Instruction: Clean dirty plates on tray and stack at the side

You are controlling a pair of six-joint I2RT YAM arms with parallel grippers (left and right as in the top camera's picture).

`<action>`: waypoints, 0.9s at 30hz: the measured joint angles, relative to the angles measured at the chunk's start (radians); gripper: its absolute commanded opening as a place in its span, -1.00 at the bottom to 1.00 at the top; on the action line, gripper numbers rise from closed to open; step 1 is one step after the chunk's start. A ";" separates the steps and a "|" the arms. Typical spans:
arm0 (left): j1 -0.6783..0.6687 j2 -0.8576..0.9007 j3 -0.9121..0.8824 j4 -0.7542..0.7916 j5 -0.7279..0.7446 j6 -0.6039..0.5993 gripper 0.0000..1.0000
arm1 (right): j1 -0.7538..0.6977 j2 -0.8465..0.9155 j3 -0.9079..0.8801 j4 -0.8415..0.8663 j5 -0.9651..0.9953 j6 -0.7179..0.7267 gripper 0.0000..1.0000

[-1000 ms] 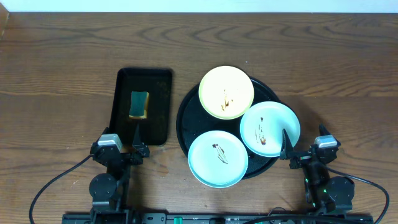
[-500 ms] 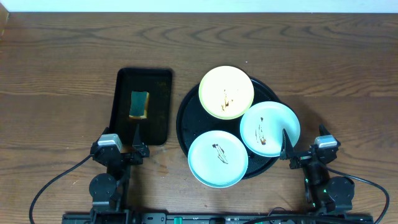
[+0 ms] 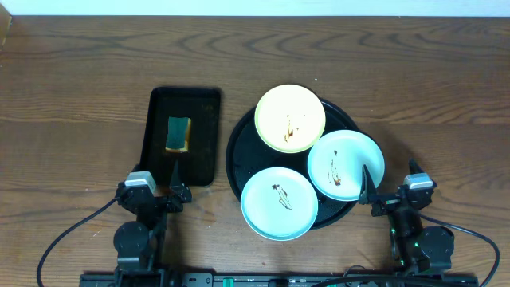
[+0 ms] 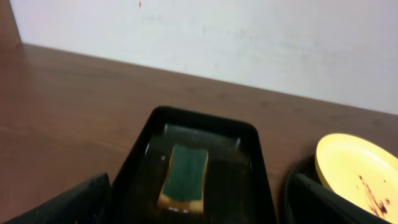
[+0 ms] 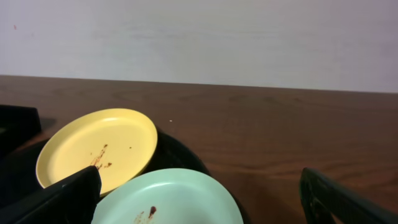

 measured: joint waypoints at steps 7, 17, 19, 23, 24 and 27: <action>0.000 0.149 0.121 -0.161 0.000 -0.002 0.82 | 0.000 0.010 0.037 -0.092 0.050 0.043 0.99; 0.000 0.668 0.581 -0.439 0.000 -0.002 0.82 | 0.000 0.291 0.268 -0.314 0.077 0.069 0.99; 0.000 0.760 0.672 -0.515 0.000 -0.002 0.82 | 0.000 0.401 0.352 -0.364 0.079 0.069 0.99; 0.000 0.914 0.845 -0.667 0.000 -0.002 0.82 | 0.000 0.617 0.528 -0.477 0.080 0.069 0.98; 0.000 0.939 0.874 -0.697 0.000 -0.002 0.82 | 0.000 0.667 0.572 -0.506 0.080 0.069 0.98; 0.000 0.986 0.908 -0.741 0.000 -0.002 0.82 | 0.000 0.805 0.697 -0.580 0.080 0.063 0.99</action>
